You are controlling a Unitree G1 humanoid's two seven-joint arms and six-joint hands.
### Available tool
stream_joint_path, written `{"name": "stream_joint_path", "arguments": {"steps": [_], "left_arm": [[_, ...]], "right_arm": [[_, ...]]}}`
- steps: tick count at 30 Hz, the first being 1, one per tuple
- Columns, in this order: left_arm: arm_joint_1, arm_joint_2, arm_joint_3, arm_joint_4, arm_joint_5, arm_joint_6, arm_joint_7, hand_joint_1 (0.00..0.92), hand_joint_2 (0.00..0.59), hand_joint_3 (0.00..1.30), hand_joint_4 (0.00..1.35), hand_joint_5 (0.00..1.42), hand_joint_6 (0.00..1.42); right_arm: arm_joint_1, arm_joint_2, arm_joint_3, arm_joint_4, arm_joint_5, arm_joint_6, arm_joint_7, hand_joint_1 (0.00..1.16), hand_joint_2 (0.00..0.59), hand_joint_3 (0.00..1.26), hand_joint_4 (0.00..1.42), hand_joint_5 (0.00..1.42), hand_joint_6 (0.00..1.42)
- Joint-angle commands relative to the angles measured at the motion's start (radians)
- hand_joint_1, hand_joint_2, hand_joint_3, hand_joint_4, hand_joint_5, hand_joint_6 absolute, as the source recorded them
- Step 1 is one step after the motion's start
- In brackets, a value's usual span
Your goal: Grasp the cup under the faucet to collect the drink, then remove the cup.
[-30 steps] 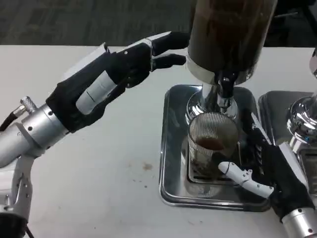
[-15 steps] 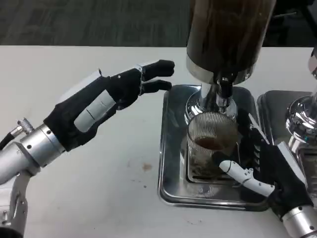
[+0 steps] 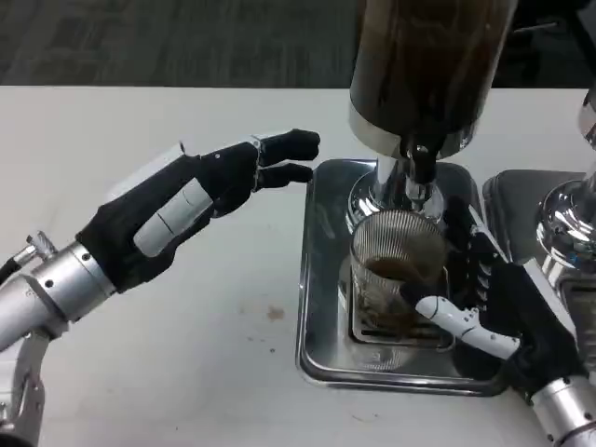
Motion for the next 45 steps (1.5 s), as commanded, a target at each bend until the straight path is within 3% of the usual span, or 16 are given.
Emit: {"name": "stream_joint_path", "arguments": {"steps": [1, 24, 32, 45], "left_arm": [[0.016, 0.016, 0.0, 0.009, 0.007, -0.006, 0.008, 0.0, 0.077, 0.2, 0.14, 0.18, 0.1], [0.046, 0.014, -0.007, 0.001, 0.015, 0.003, 0.024, 0.0, 0.091, 0.26, 0.2, 0.22, 0.11], [0.045, 0.015, -0.009, 0.005, 0.02, 0.002, 0.031, 0.0, 0.099, 0.28, 0.21, 0.23, 0.12], [0.058, 0.018, -0.012, 0.004, 0.022, 0.003, 0.035, 0.0, 0.102, 0.29, 0.23, 0.24, 0.12]], "right_arm": [[-0.014, -0.022, 0.002, 0.016, -0.037, 0.01, -0.015, 0.75, 0.154, 0.0, 0.0, 0.0, 0.04], [-0.035, -0.038, 0.05, -0.006, -0.143, 0.1, -0.057, 0.77, 0.16, 0.0, 0.0, 0.0, 0.06], [-0.045, -0.041, 0.07, -0.01, -0.163, 0.125, -0.063, 0.77, 0.16, 0.0, 0.0, 0.1, 0.18], [-0.026, -0.027, 0.089, -0.024, -0.183, 0.099, -0.133, 0.77, 0.16, 0.05, 0.17, 0.3, 0.39]]}}
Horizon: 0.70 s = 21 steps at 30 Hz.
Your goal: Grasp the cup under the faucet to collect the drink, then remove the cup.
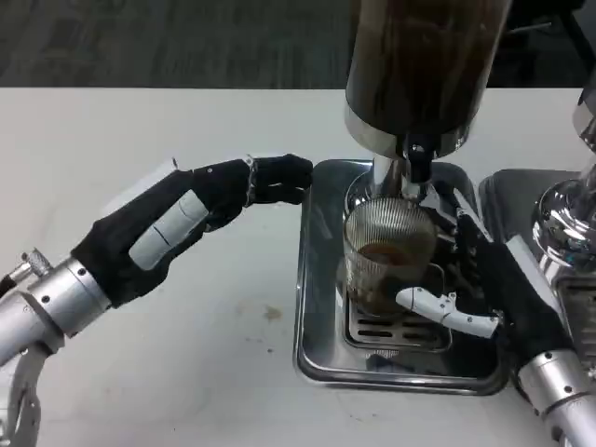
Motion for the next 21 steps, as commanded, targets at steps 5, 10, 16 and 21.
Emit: {"name": "stream_joint_path", "arguments": {"steps": [5, 10, 16, 21], "left_arm": [[0.018, 0.014, -0.012, 0.004, 0.018, 0.004, 0.008, 0.0, 0.103, 0.29, 0.24, 0.24, 0.12], [0.014, 0.013, -0.015, 0.013, 0.02, 0.005, 0.007, 0.0, 0.104, 0.29, 0.24, 0.24, 0.12], [0.008, 0.014, -0.016, 0.025, 0.024, 0.006, 0.006, 0.0, 0.105, 0.29, 0.25, 0.24, 0.13], [0.005, 0.011, -0.015, 0.031, 0.03, 0.006, 0.003, 0.0, 0.106, 0.29, 0.25, 0.24, 0.13]], "right_arm": [[0.059, 0.008, 0.021, -0.024, -0.029, 0.002, -0.033, 0.77, 0.16, 0.07, 0.18, 0.32, 0.4], [0.079, 0.006, 0.028, -0.054, -0.039, -0.007, -0.044, 0.77, 0.167, 0.1, 0.21, 0.34, 0.41], [0.097, 0.005, 0.032, -0.077, -0.044, -0.018, -0.055, 0.76, 0.169, 0.14, 0.23, 0.34, 0.44], [0.101, 0.006, 0.036, -0.088, -0.041, -0.021, -0.056, 0.76, 0.169, 0.15, 0.24, 0.35, 0.44]]}}
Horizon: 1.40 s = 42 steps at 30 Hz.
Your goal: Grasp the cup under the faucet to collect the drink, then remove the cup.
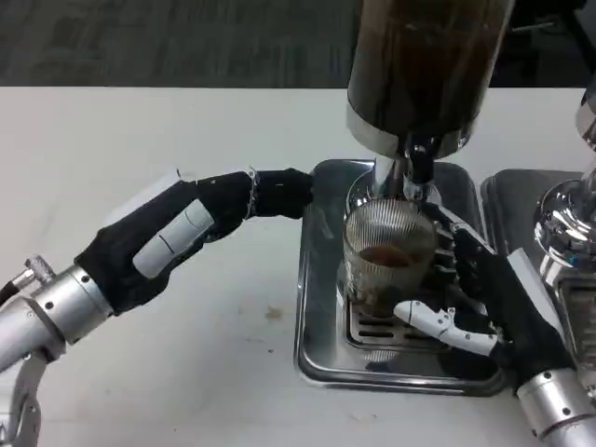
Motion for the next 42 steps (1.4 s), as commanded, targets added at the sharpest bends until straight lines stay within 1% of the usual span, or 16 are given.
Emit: {"name": "stream_joint_path", "arguments": {"steps": [1, 5, 10, 17, 23, 27, 32, 35, 38, 40, 42], "left_arm": [[0.0, 0.009, -0.007, 0.013, 0.004, 0.006, 0.002, 0.0, 0.106, 0.29, 0.25, 0.24, 0.13], [-0.002, 0.011, -0.008, 0.017, 0.008, 0.006, 0.003, 0.0, 0.105, 0.29, 0.25, 0.24, 0.14], [0.002, 0.016, -0.007, 0.025, 0.012, 0.005, 0.004, 0.0, 0.102, 0.29, 0.25, 0.24, 0.14], [0.004, 0.018, -0.008, 0.032, 0.016, 0.004, 0.006, 0.0, 0.107, 0.29, 0.26, 0.24, 0.15], [0.007, 0.023, -0.009, 0.038, 0.019, 0.001, 0.007, 0.0, 0.107, 0.29, 0.26, 0.25, 0.15], [0.003, 0.026, -0.01, 0.043, 0.021, -0.001, 0.011, 0.0, 0.107, 0.29, 0.26, 0.25, 0.15], [0.002, 0.028, -0.011, 0.048, 0.023, -0.003, 0.013, 0.0, 0.107, 0.3, 0.26, 0.25, 0.16], [0.002, 0.029, -0.014, 0.05, 0.025, -0.005, 0.013, 0.0, 0.107, 0.3, 0.26, 0.25, 0.16], [-0.001, 0.03, -0.015, 0.055, 0.027, -0.008, 0.015, 0.0, 0.107, 0.3, 0.27, 0.25, 0.16], [-0.003, 0.03, -0.016, 0.059, 0.028, -0.011, 0.016, 0.0, 0.108, 0.3, 0.27, 0.25, 0.16], [-0.006, 0.031, -0.019, 0.063, 0.028, -0.013, 0.017, 0.0, 0.108, 0.3, 0.27, 0.25, 0.16]], "right_arm": [[0.015, -0.001, 0.012, -0.003, -0.005, -0.007, 0.014, 0.76, 0.169, 0.15, 0.24, 0.35, 0.44], [0.001, 0.0, 0.018, 0.007, 0.0, -0.008, 0.027, 0.74, 0.173, 0.13, 0.22, 0.34, 0.41], [-0.031, 0.0, 0.03, 0.035, 0.001, -0.006, 0.051, 0.74, 0.174, 0.05, 0.14, 0.25, 0.31], [-0.077, -0.003, 0.038, 0.095, 0.006, -0.03, 0.076, 0.74, 0.174, 0.0, 0.1, 0.2, 0.27], [-0.1, -0.005, 0.044, 0.123, 0.004, -0.038, 0.091, 0.74, 0.174, 0.0, 0.09, 0.19, 0.26], [-0.113, -0.004, 0.05, 0.14, 0.0, -0.036, 0.098, 0.74, 0.174, 0.04, 0.12, 0.24, 0.32], [-0.12, -0.004, 0.061, 0.144, -0.016, -0.035, 0.087, 0.74, 0.174, 0.1, 0.19, 0.31, 0.39], [-0.12, -0.006, 0.066, 0.141, -0.026, -0.034, 0.079, 0.74, 0.176, 0.19, 0.26, 0.38, 0.47], [-0.119, -0.007, 0.073, 0.136, -0.043, -0.034, 0.062, 0.76, 0.177, 0.24, 0.31, 0.42, 0.52], [-0.115, -0.006, 0.077, 0.129, -0.068, -0.035, 0.032, 0.76, 0.177, 0.27, 0.33, 0.45, 0.55], [-0.111, -0.005, 0.08, 0.125, -0.084, -0.037, 0.008, 0.77, 0.18, 0.29, 0.35, 0.49, 0.62]]}}
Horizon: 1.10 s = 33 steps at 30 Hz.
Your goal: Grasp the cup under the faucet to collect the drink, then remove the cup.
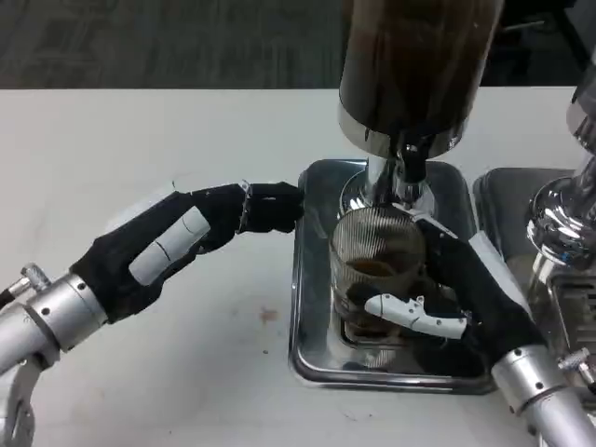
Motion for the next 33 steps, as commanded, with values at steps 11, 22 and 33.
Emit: {"name": "stream_joint_path", "arguments": {"steps": [11, 22, 33], "left_arm": [[-0.012, 0.011, -0.013, 0.026, 0.018, -0.025, 0.008, 0.0, 0.108, 0.3, 0.27, 0.25, 0.17], [-0.018, 0.005, -0.023, 0.03, 0.022, -0.037, 0.008, 0.0, 0.103, 0.3, 0.27, 0.25, 0.17], [-0.023, -0.006, -0.038, 0.025, 0.038, -0.056, 0.003, 0.0, 0.098, 0.3, 0.27, 0.25, 0.17]], "right_arm": [[0.045, 0.006, 0.025, -0.016, -0.107, -0.005, -0.153, 0.84, 0.181, 0.44, 0.55, 0.75, 1.01], [0.102, 0.03, -0.014, -0.047, -0.144, -0.078, -0.343, 0.9, 0.172, 0.61, 0.77, 1.01, 1.28], [0.182, 0.046, -0.06, -0.137, -0.128, -0.121, -0.394, 0.92, 0.138, 0.7, 0.84, 1.08, 1.37]]}}
